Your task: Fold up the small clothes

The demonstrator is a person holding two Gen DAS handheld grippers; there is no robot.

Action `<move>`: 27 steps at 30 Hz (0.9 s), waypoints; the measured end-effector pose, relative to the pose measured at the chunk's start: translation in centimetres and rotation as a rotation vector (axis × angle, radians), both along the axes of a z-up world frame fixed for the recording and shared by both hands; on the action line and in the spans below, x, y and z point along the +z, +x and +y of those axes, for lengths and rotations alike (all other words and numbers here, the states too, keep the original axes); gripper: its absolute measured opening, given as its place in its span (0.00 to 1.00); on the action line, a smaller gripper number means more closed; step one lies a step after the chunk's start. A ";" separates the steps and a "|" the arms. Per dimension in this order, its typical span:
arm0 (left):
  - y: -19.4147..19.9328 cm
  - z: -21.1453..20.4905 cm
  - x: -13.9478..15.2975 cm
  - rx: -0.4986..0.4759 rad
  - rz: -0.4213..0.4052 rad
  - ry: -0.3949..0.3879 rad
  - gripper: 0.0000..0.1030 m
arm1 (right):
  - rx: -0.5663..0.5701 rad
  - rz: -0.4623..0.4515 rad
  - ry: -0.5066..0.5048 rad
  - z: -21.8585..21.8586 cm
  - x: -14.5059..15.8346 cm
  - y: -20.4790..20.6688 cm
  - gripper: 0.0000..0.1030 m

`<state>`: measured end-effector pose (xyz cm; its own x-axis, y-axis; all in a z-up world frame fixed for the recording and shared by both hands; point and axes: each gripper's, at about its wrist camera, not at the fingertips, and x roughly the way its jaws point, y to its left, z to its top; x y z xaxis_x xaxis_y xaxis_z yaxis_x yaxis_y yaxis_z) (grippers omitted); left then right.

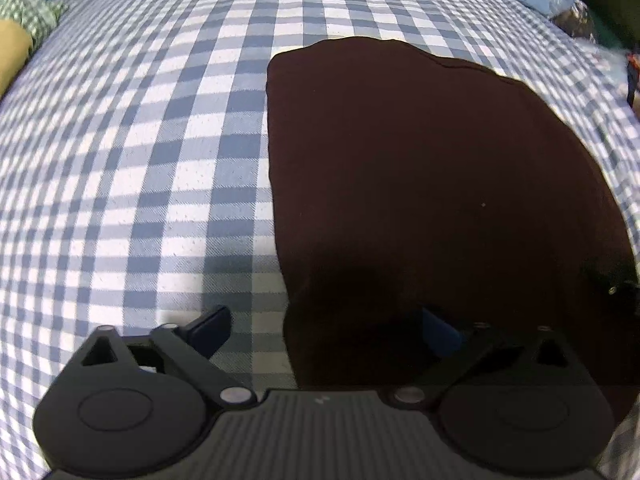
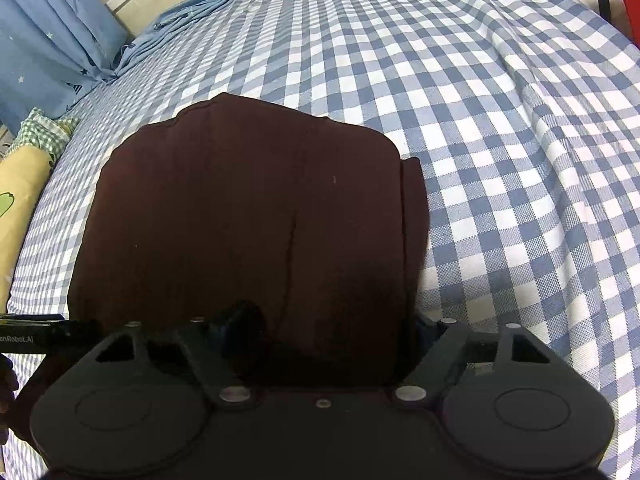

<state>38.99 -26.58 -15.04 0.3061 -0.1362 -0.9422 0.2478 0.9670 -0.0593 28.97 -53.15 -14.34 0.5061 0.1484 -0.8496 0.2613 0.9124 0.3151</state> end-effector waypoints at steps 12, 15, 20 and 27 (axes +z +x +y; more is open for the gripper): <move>-0.1 -2.0 1.4 -0.002 0.034 -0.013 0.50 | 0.016 -0.013 -0.054 1.5 1.5 -0.3 0.50; -0.3 -3.3 2.1 -0.034 0.021 0.046 0.32 | 0.022 -0.022 -0.066 1.7 1.9 -0.5 0.41; -0.7 -3.9 4.7 -0.055 -0.040 0.051 0.17 | 0.045 -0.083 -0.060 2.0 4.1 -1.2 0.20; -1.1 -3.7 8.6 -0.126 -0.146 0.078 0.15 | 0.109 -0.200 -0.021 4.5 7.5 -1.7 0.17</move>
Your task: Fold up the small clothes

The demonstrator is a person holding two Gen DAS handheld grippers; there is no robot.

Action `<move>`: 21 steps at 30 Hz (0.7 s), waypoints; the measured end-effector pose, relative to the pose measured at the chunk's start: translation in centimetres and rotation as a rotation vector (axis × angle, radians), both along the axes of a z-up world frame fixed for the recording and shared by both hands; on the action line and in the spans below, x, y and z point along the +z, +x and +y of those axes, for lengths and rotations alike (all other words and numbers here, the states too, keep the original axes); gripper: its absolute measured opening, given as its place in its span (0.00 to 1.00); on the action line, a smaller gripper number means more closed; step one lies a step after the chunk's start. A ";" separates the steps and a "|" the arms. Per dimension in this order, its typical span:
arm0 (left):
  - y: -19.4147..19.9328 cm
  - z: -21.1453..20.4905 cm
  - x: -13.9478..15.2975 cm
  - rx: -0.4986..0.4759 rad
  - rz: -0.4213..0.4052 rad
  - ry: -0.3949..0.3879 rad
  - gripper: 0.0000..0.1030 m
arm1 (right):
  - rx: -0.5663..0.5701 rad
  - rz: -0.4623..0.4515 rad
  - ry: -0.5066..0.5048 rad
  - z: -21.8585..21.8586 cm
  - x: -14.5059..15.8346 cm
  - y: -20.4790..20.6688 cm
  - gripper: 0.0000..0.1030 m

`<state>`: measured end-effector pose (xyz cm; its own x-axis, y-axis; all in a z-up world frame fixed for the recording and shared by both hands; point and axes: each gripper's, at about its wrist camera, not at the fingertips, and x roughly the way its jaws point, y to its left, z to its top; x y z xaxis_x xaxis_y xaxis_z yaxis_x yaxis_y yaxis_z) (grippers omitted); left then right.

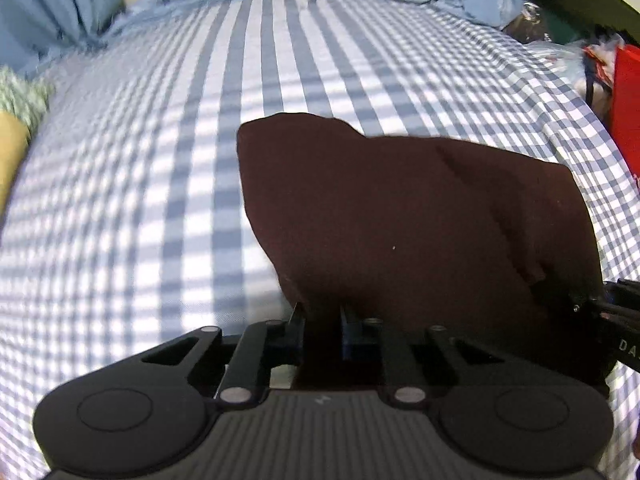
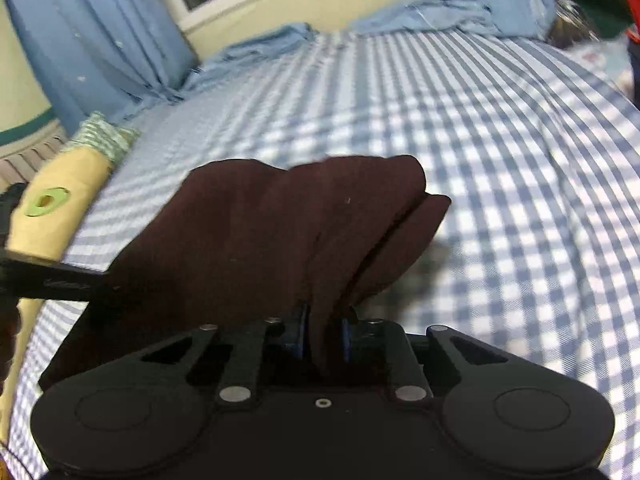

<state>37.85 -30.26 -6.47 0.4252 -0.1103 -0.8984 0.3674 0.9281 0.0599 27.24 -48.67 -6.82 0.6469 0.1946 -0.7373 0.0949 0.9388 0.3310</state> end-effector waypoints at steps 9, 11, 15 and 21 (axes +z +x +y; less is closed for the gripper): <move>-1.3 4.9 3.0 0.046 -0.084 0.069 0.15 | 0.098 -0.093 0.035 6.4 2.6 1.1 0.16; -1.7 6.2 3.1 0.066 -0.093 0.082 0.15 | 0.116 -0.100 0.044 8.0 2.8 1.2 0.14; -1.8 8.8 2.5 0.105 -0.068 0.086 0.15 | 0.136 -0.082 0.051 10.9 2.4 1.4 0.12; -0.5 10.9 -0.6 0.147 0.014 0.065 0.15 | 0.120 0.014 0.016 13.6 0.0 0.7 0.12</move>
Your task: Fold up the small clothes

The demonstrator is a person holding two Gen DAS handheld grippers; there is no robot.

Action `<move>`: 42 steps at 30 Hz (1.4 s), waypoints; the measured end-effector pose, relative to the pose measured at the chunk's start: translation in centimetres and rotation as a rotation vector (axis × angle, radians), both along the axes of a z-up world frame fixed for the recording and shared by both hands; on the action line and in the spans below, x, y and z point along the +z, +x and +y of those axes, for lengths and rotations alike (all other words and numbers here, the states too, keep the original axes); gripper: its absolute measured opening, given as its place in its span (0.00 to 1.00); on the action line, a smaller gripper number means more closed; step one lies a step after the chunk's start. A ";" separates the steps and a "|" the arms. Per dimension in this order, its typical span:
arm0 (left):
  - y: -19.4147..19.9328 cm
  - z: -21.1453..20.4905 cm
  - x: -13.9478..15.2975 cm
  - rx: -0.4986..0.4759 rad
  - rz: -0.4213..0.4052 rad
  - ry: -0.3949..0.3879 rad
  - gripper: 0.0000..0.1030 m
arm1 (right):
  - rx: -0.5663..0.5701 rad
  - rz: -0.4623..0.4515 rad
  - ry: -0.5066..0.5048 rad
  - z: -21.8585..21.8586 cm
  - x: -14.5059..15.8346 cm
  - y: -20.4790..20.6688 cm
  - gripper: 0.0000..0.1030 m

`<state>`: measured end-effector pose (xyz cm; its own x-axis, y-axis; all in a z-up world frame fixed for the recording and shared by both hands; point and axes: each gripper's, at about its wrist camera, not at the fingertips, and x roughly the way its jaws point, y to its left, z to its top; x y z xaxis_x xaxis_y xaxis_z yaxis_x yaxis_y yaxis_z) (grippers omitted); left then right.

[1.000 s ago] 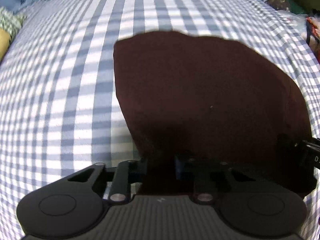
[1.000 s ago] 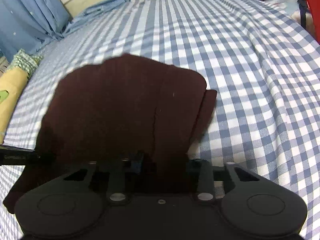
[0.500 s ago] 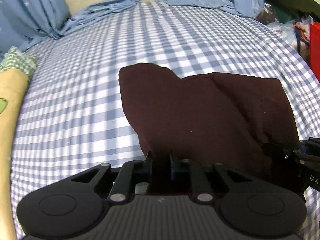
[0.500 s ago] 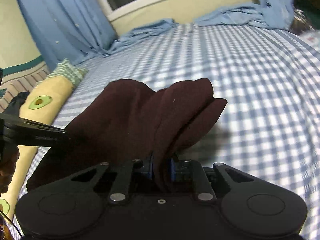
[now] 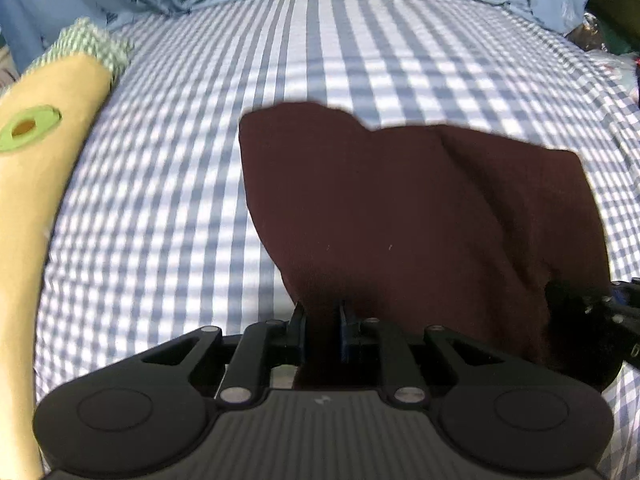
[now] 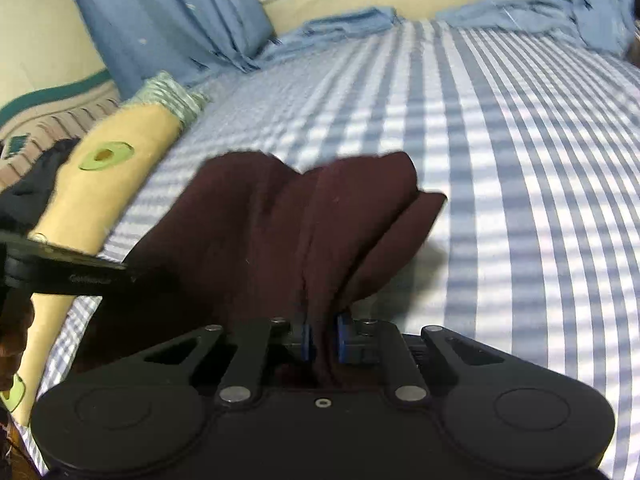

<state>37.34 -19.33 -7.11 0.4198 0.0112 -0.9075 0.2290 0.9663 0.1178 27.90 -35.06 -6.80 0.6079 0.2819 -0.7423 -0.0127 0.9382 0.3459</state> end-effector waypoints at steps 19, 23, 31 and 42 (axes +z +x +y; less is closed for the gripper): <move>-2.1 2.9 -0.7 -0.016 -0.017 0.031 0.82 | -0.262 0.126 -0.069 -1.8 -2.4 -1.2 0.65; -3.4 3.5 0.9 0.016 -0.042 0.011 0.94 | -0.287 0.055 -0.076 -1.3 -0.7 -3.3 0.85; -7.8 3.3 4.5 0.074 -0.160 0.032 0.99 | -0.275 -0.097 -0.106 -0.6 3.0 -7.2 0.99; -19.0 2.8 8.2 0.198 -0.293 -0.007 0.99 | -0.157 -0.287 -0.151 -0.1 8.3 -15.9 0.99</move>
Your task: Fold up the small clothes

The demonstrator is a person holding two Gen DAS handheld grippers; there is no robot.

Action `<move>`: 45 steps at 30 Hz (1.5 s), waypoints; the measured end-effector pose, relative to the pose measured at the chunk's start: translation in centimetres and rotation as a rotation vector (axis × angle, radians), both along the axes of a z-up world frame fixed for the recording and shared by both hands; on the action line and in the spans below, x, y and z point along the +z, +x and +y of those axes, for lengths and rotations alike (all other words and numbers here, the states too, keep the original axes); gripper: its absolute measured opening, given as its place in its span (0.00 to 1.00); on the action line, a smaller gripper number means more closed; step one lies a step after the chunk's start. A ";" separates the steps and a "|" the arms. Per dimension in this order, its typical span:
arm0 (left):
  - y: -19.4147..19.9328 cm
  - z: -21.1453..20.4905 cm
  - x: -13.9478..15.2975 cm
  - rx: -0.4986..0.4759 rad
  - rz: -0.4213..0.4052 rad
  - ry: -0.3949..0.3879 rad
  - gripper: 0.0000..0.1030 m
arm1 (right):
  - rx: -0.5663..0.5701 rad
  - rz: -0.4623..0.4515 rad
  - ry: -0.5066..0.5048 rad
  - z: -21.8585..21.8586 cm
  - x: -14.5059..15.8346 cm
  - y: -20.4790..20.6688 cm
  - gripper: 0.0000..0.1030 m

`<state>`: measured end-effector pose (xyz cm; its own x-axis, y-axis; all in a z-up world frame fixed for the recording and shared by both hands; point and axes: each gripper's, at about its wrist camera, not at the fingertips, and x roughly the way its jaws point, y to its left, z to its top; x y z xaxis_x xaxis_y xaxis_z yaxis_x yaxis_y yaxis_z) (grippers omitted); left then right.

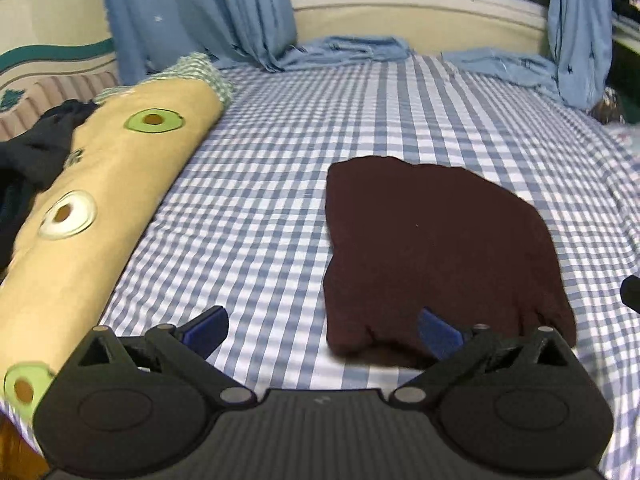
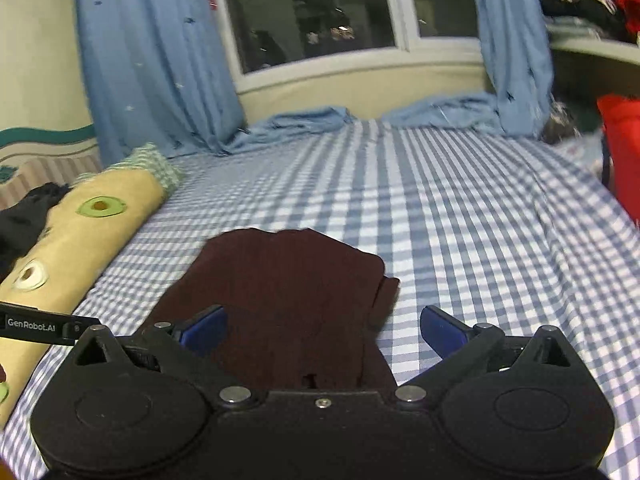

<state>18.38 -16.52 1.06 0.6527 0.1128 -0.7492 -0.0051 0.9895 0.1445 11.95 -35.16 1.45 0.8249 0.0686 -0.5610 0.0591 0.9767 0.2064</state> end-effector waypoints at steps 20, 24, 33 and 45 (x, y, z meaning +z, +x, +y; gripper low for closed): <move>-15.1 2.7 2.5 0.062 -0.135 0.005 0.99 | 0.064 -0.101 -0.043 2.0 3.7 -12.4 1.00; -16.4 3.8 1.7 0.050 -0.140 -0.009 0.99 | 0.037 -0.104 -0.070 2.9 3.2 -14.2 1.00; -18.8 5.5 -0.1 -0.028 -0.148 0.004 0.99 | -0.043 -0.074 -0.067 5.2 1.5 -18.0 1.00; -19.9 6.9 -1.7 -0.064 -0.107 -0.004 0.99 | -0.061 0.010 -0.062 8.3 0.1 -19.9 1.00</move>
<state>-1.57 -9.58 -0.64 0.7347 0.0649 -0.6753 0.0433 0.9889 0.1422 -7.92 -26.83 1.56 0.8210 -0.0162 -0.5707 0.1202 0.9821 0.1451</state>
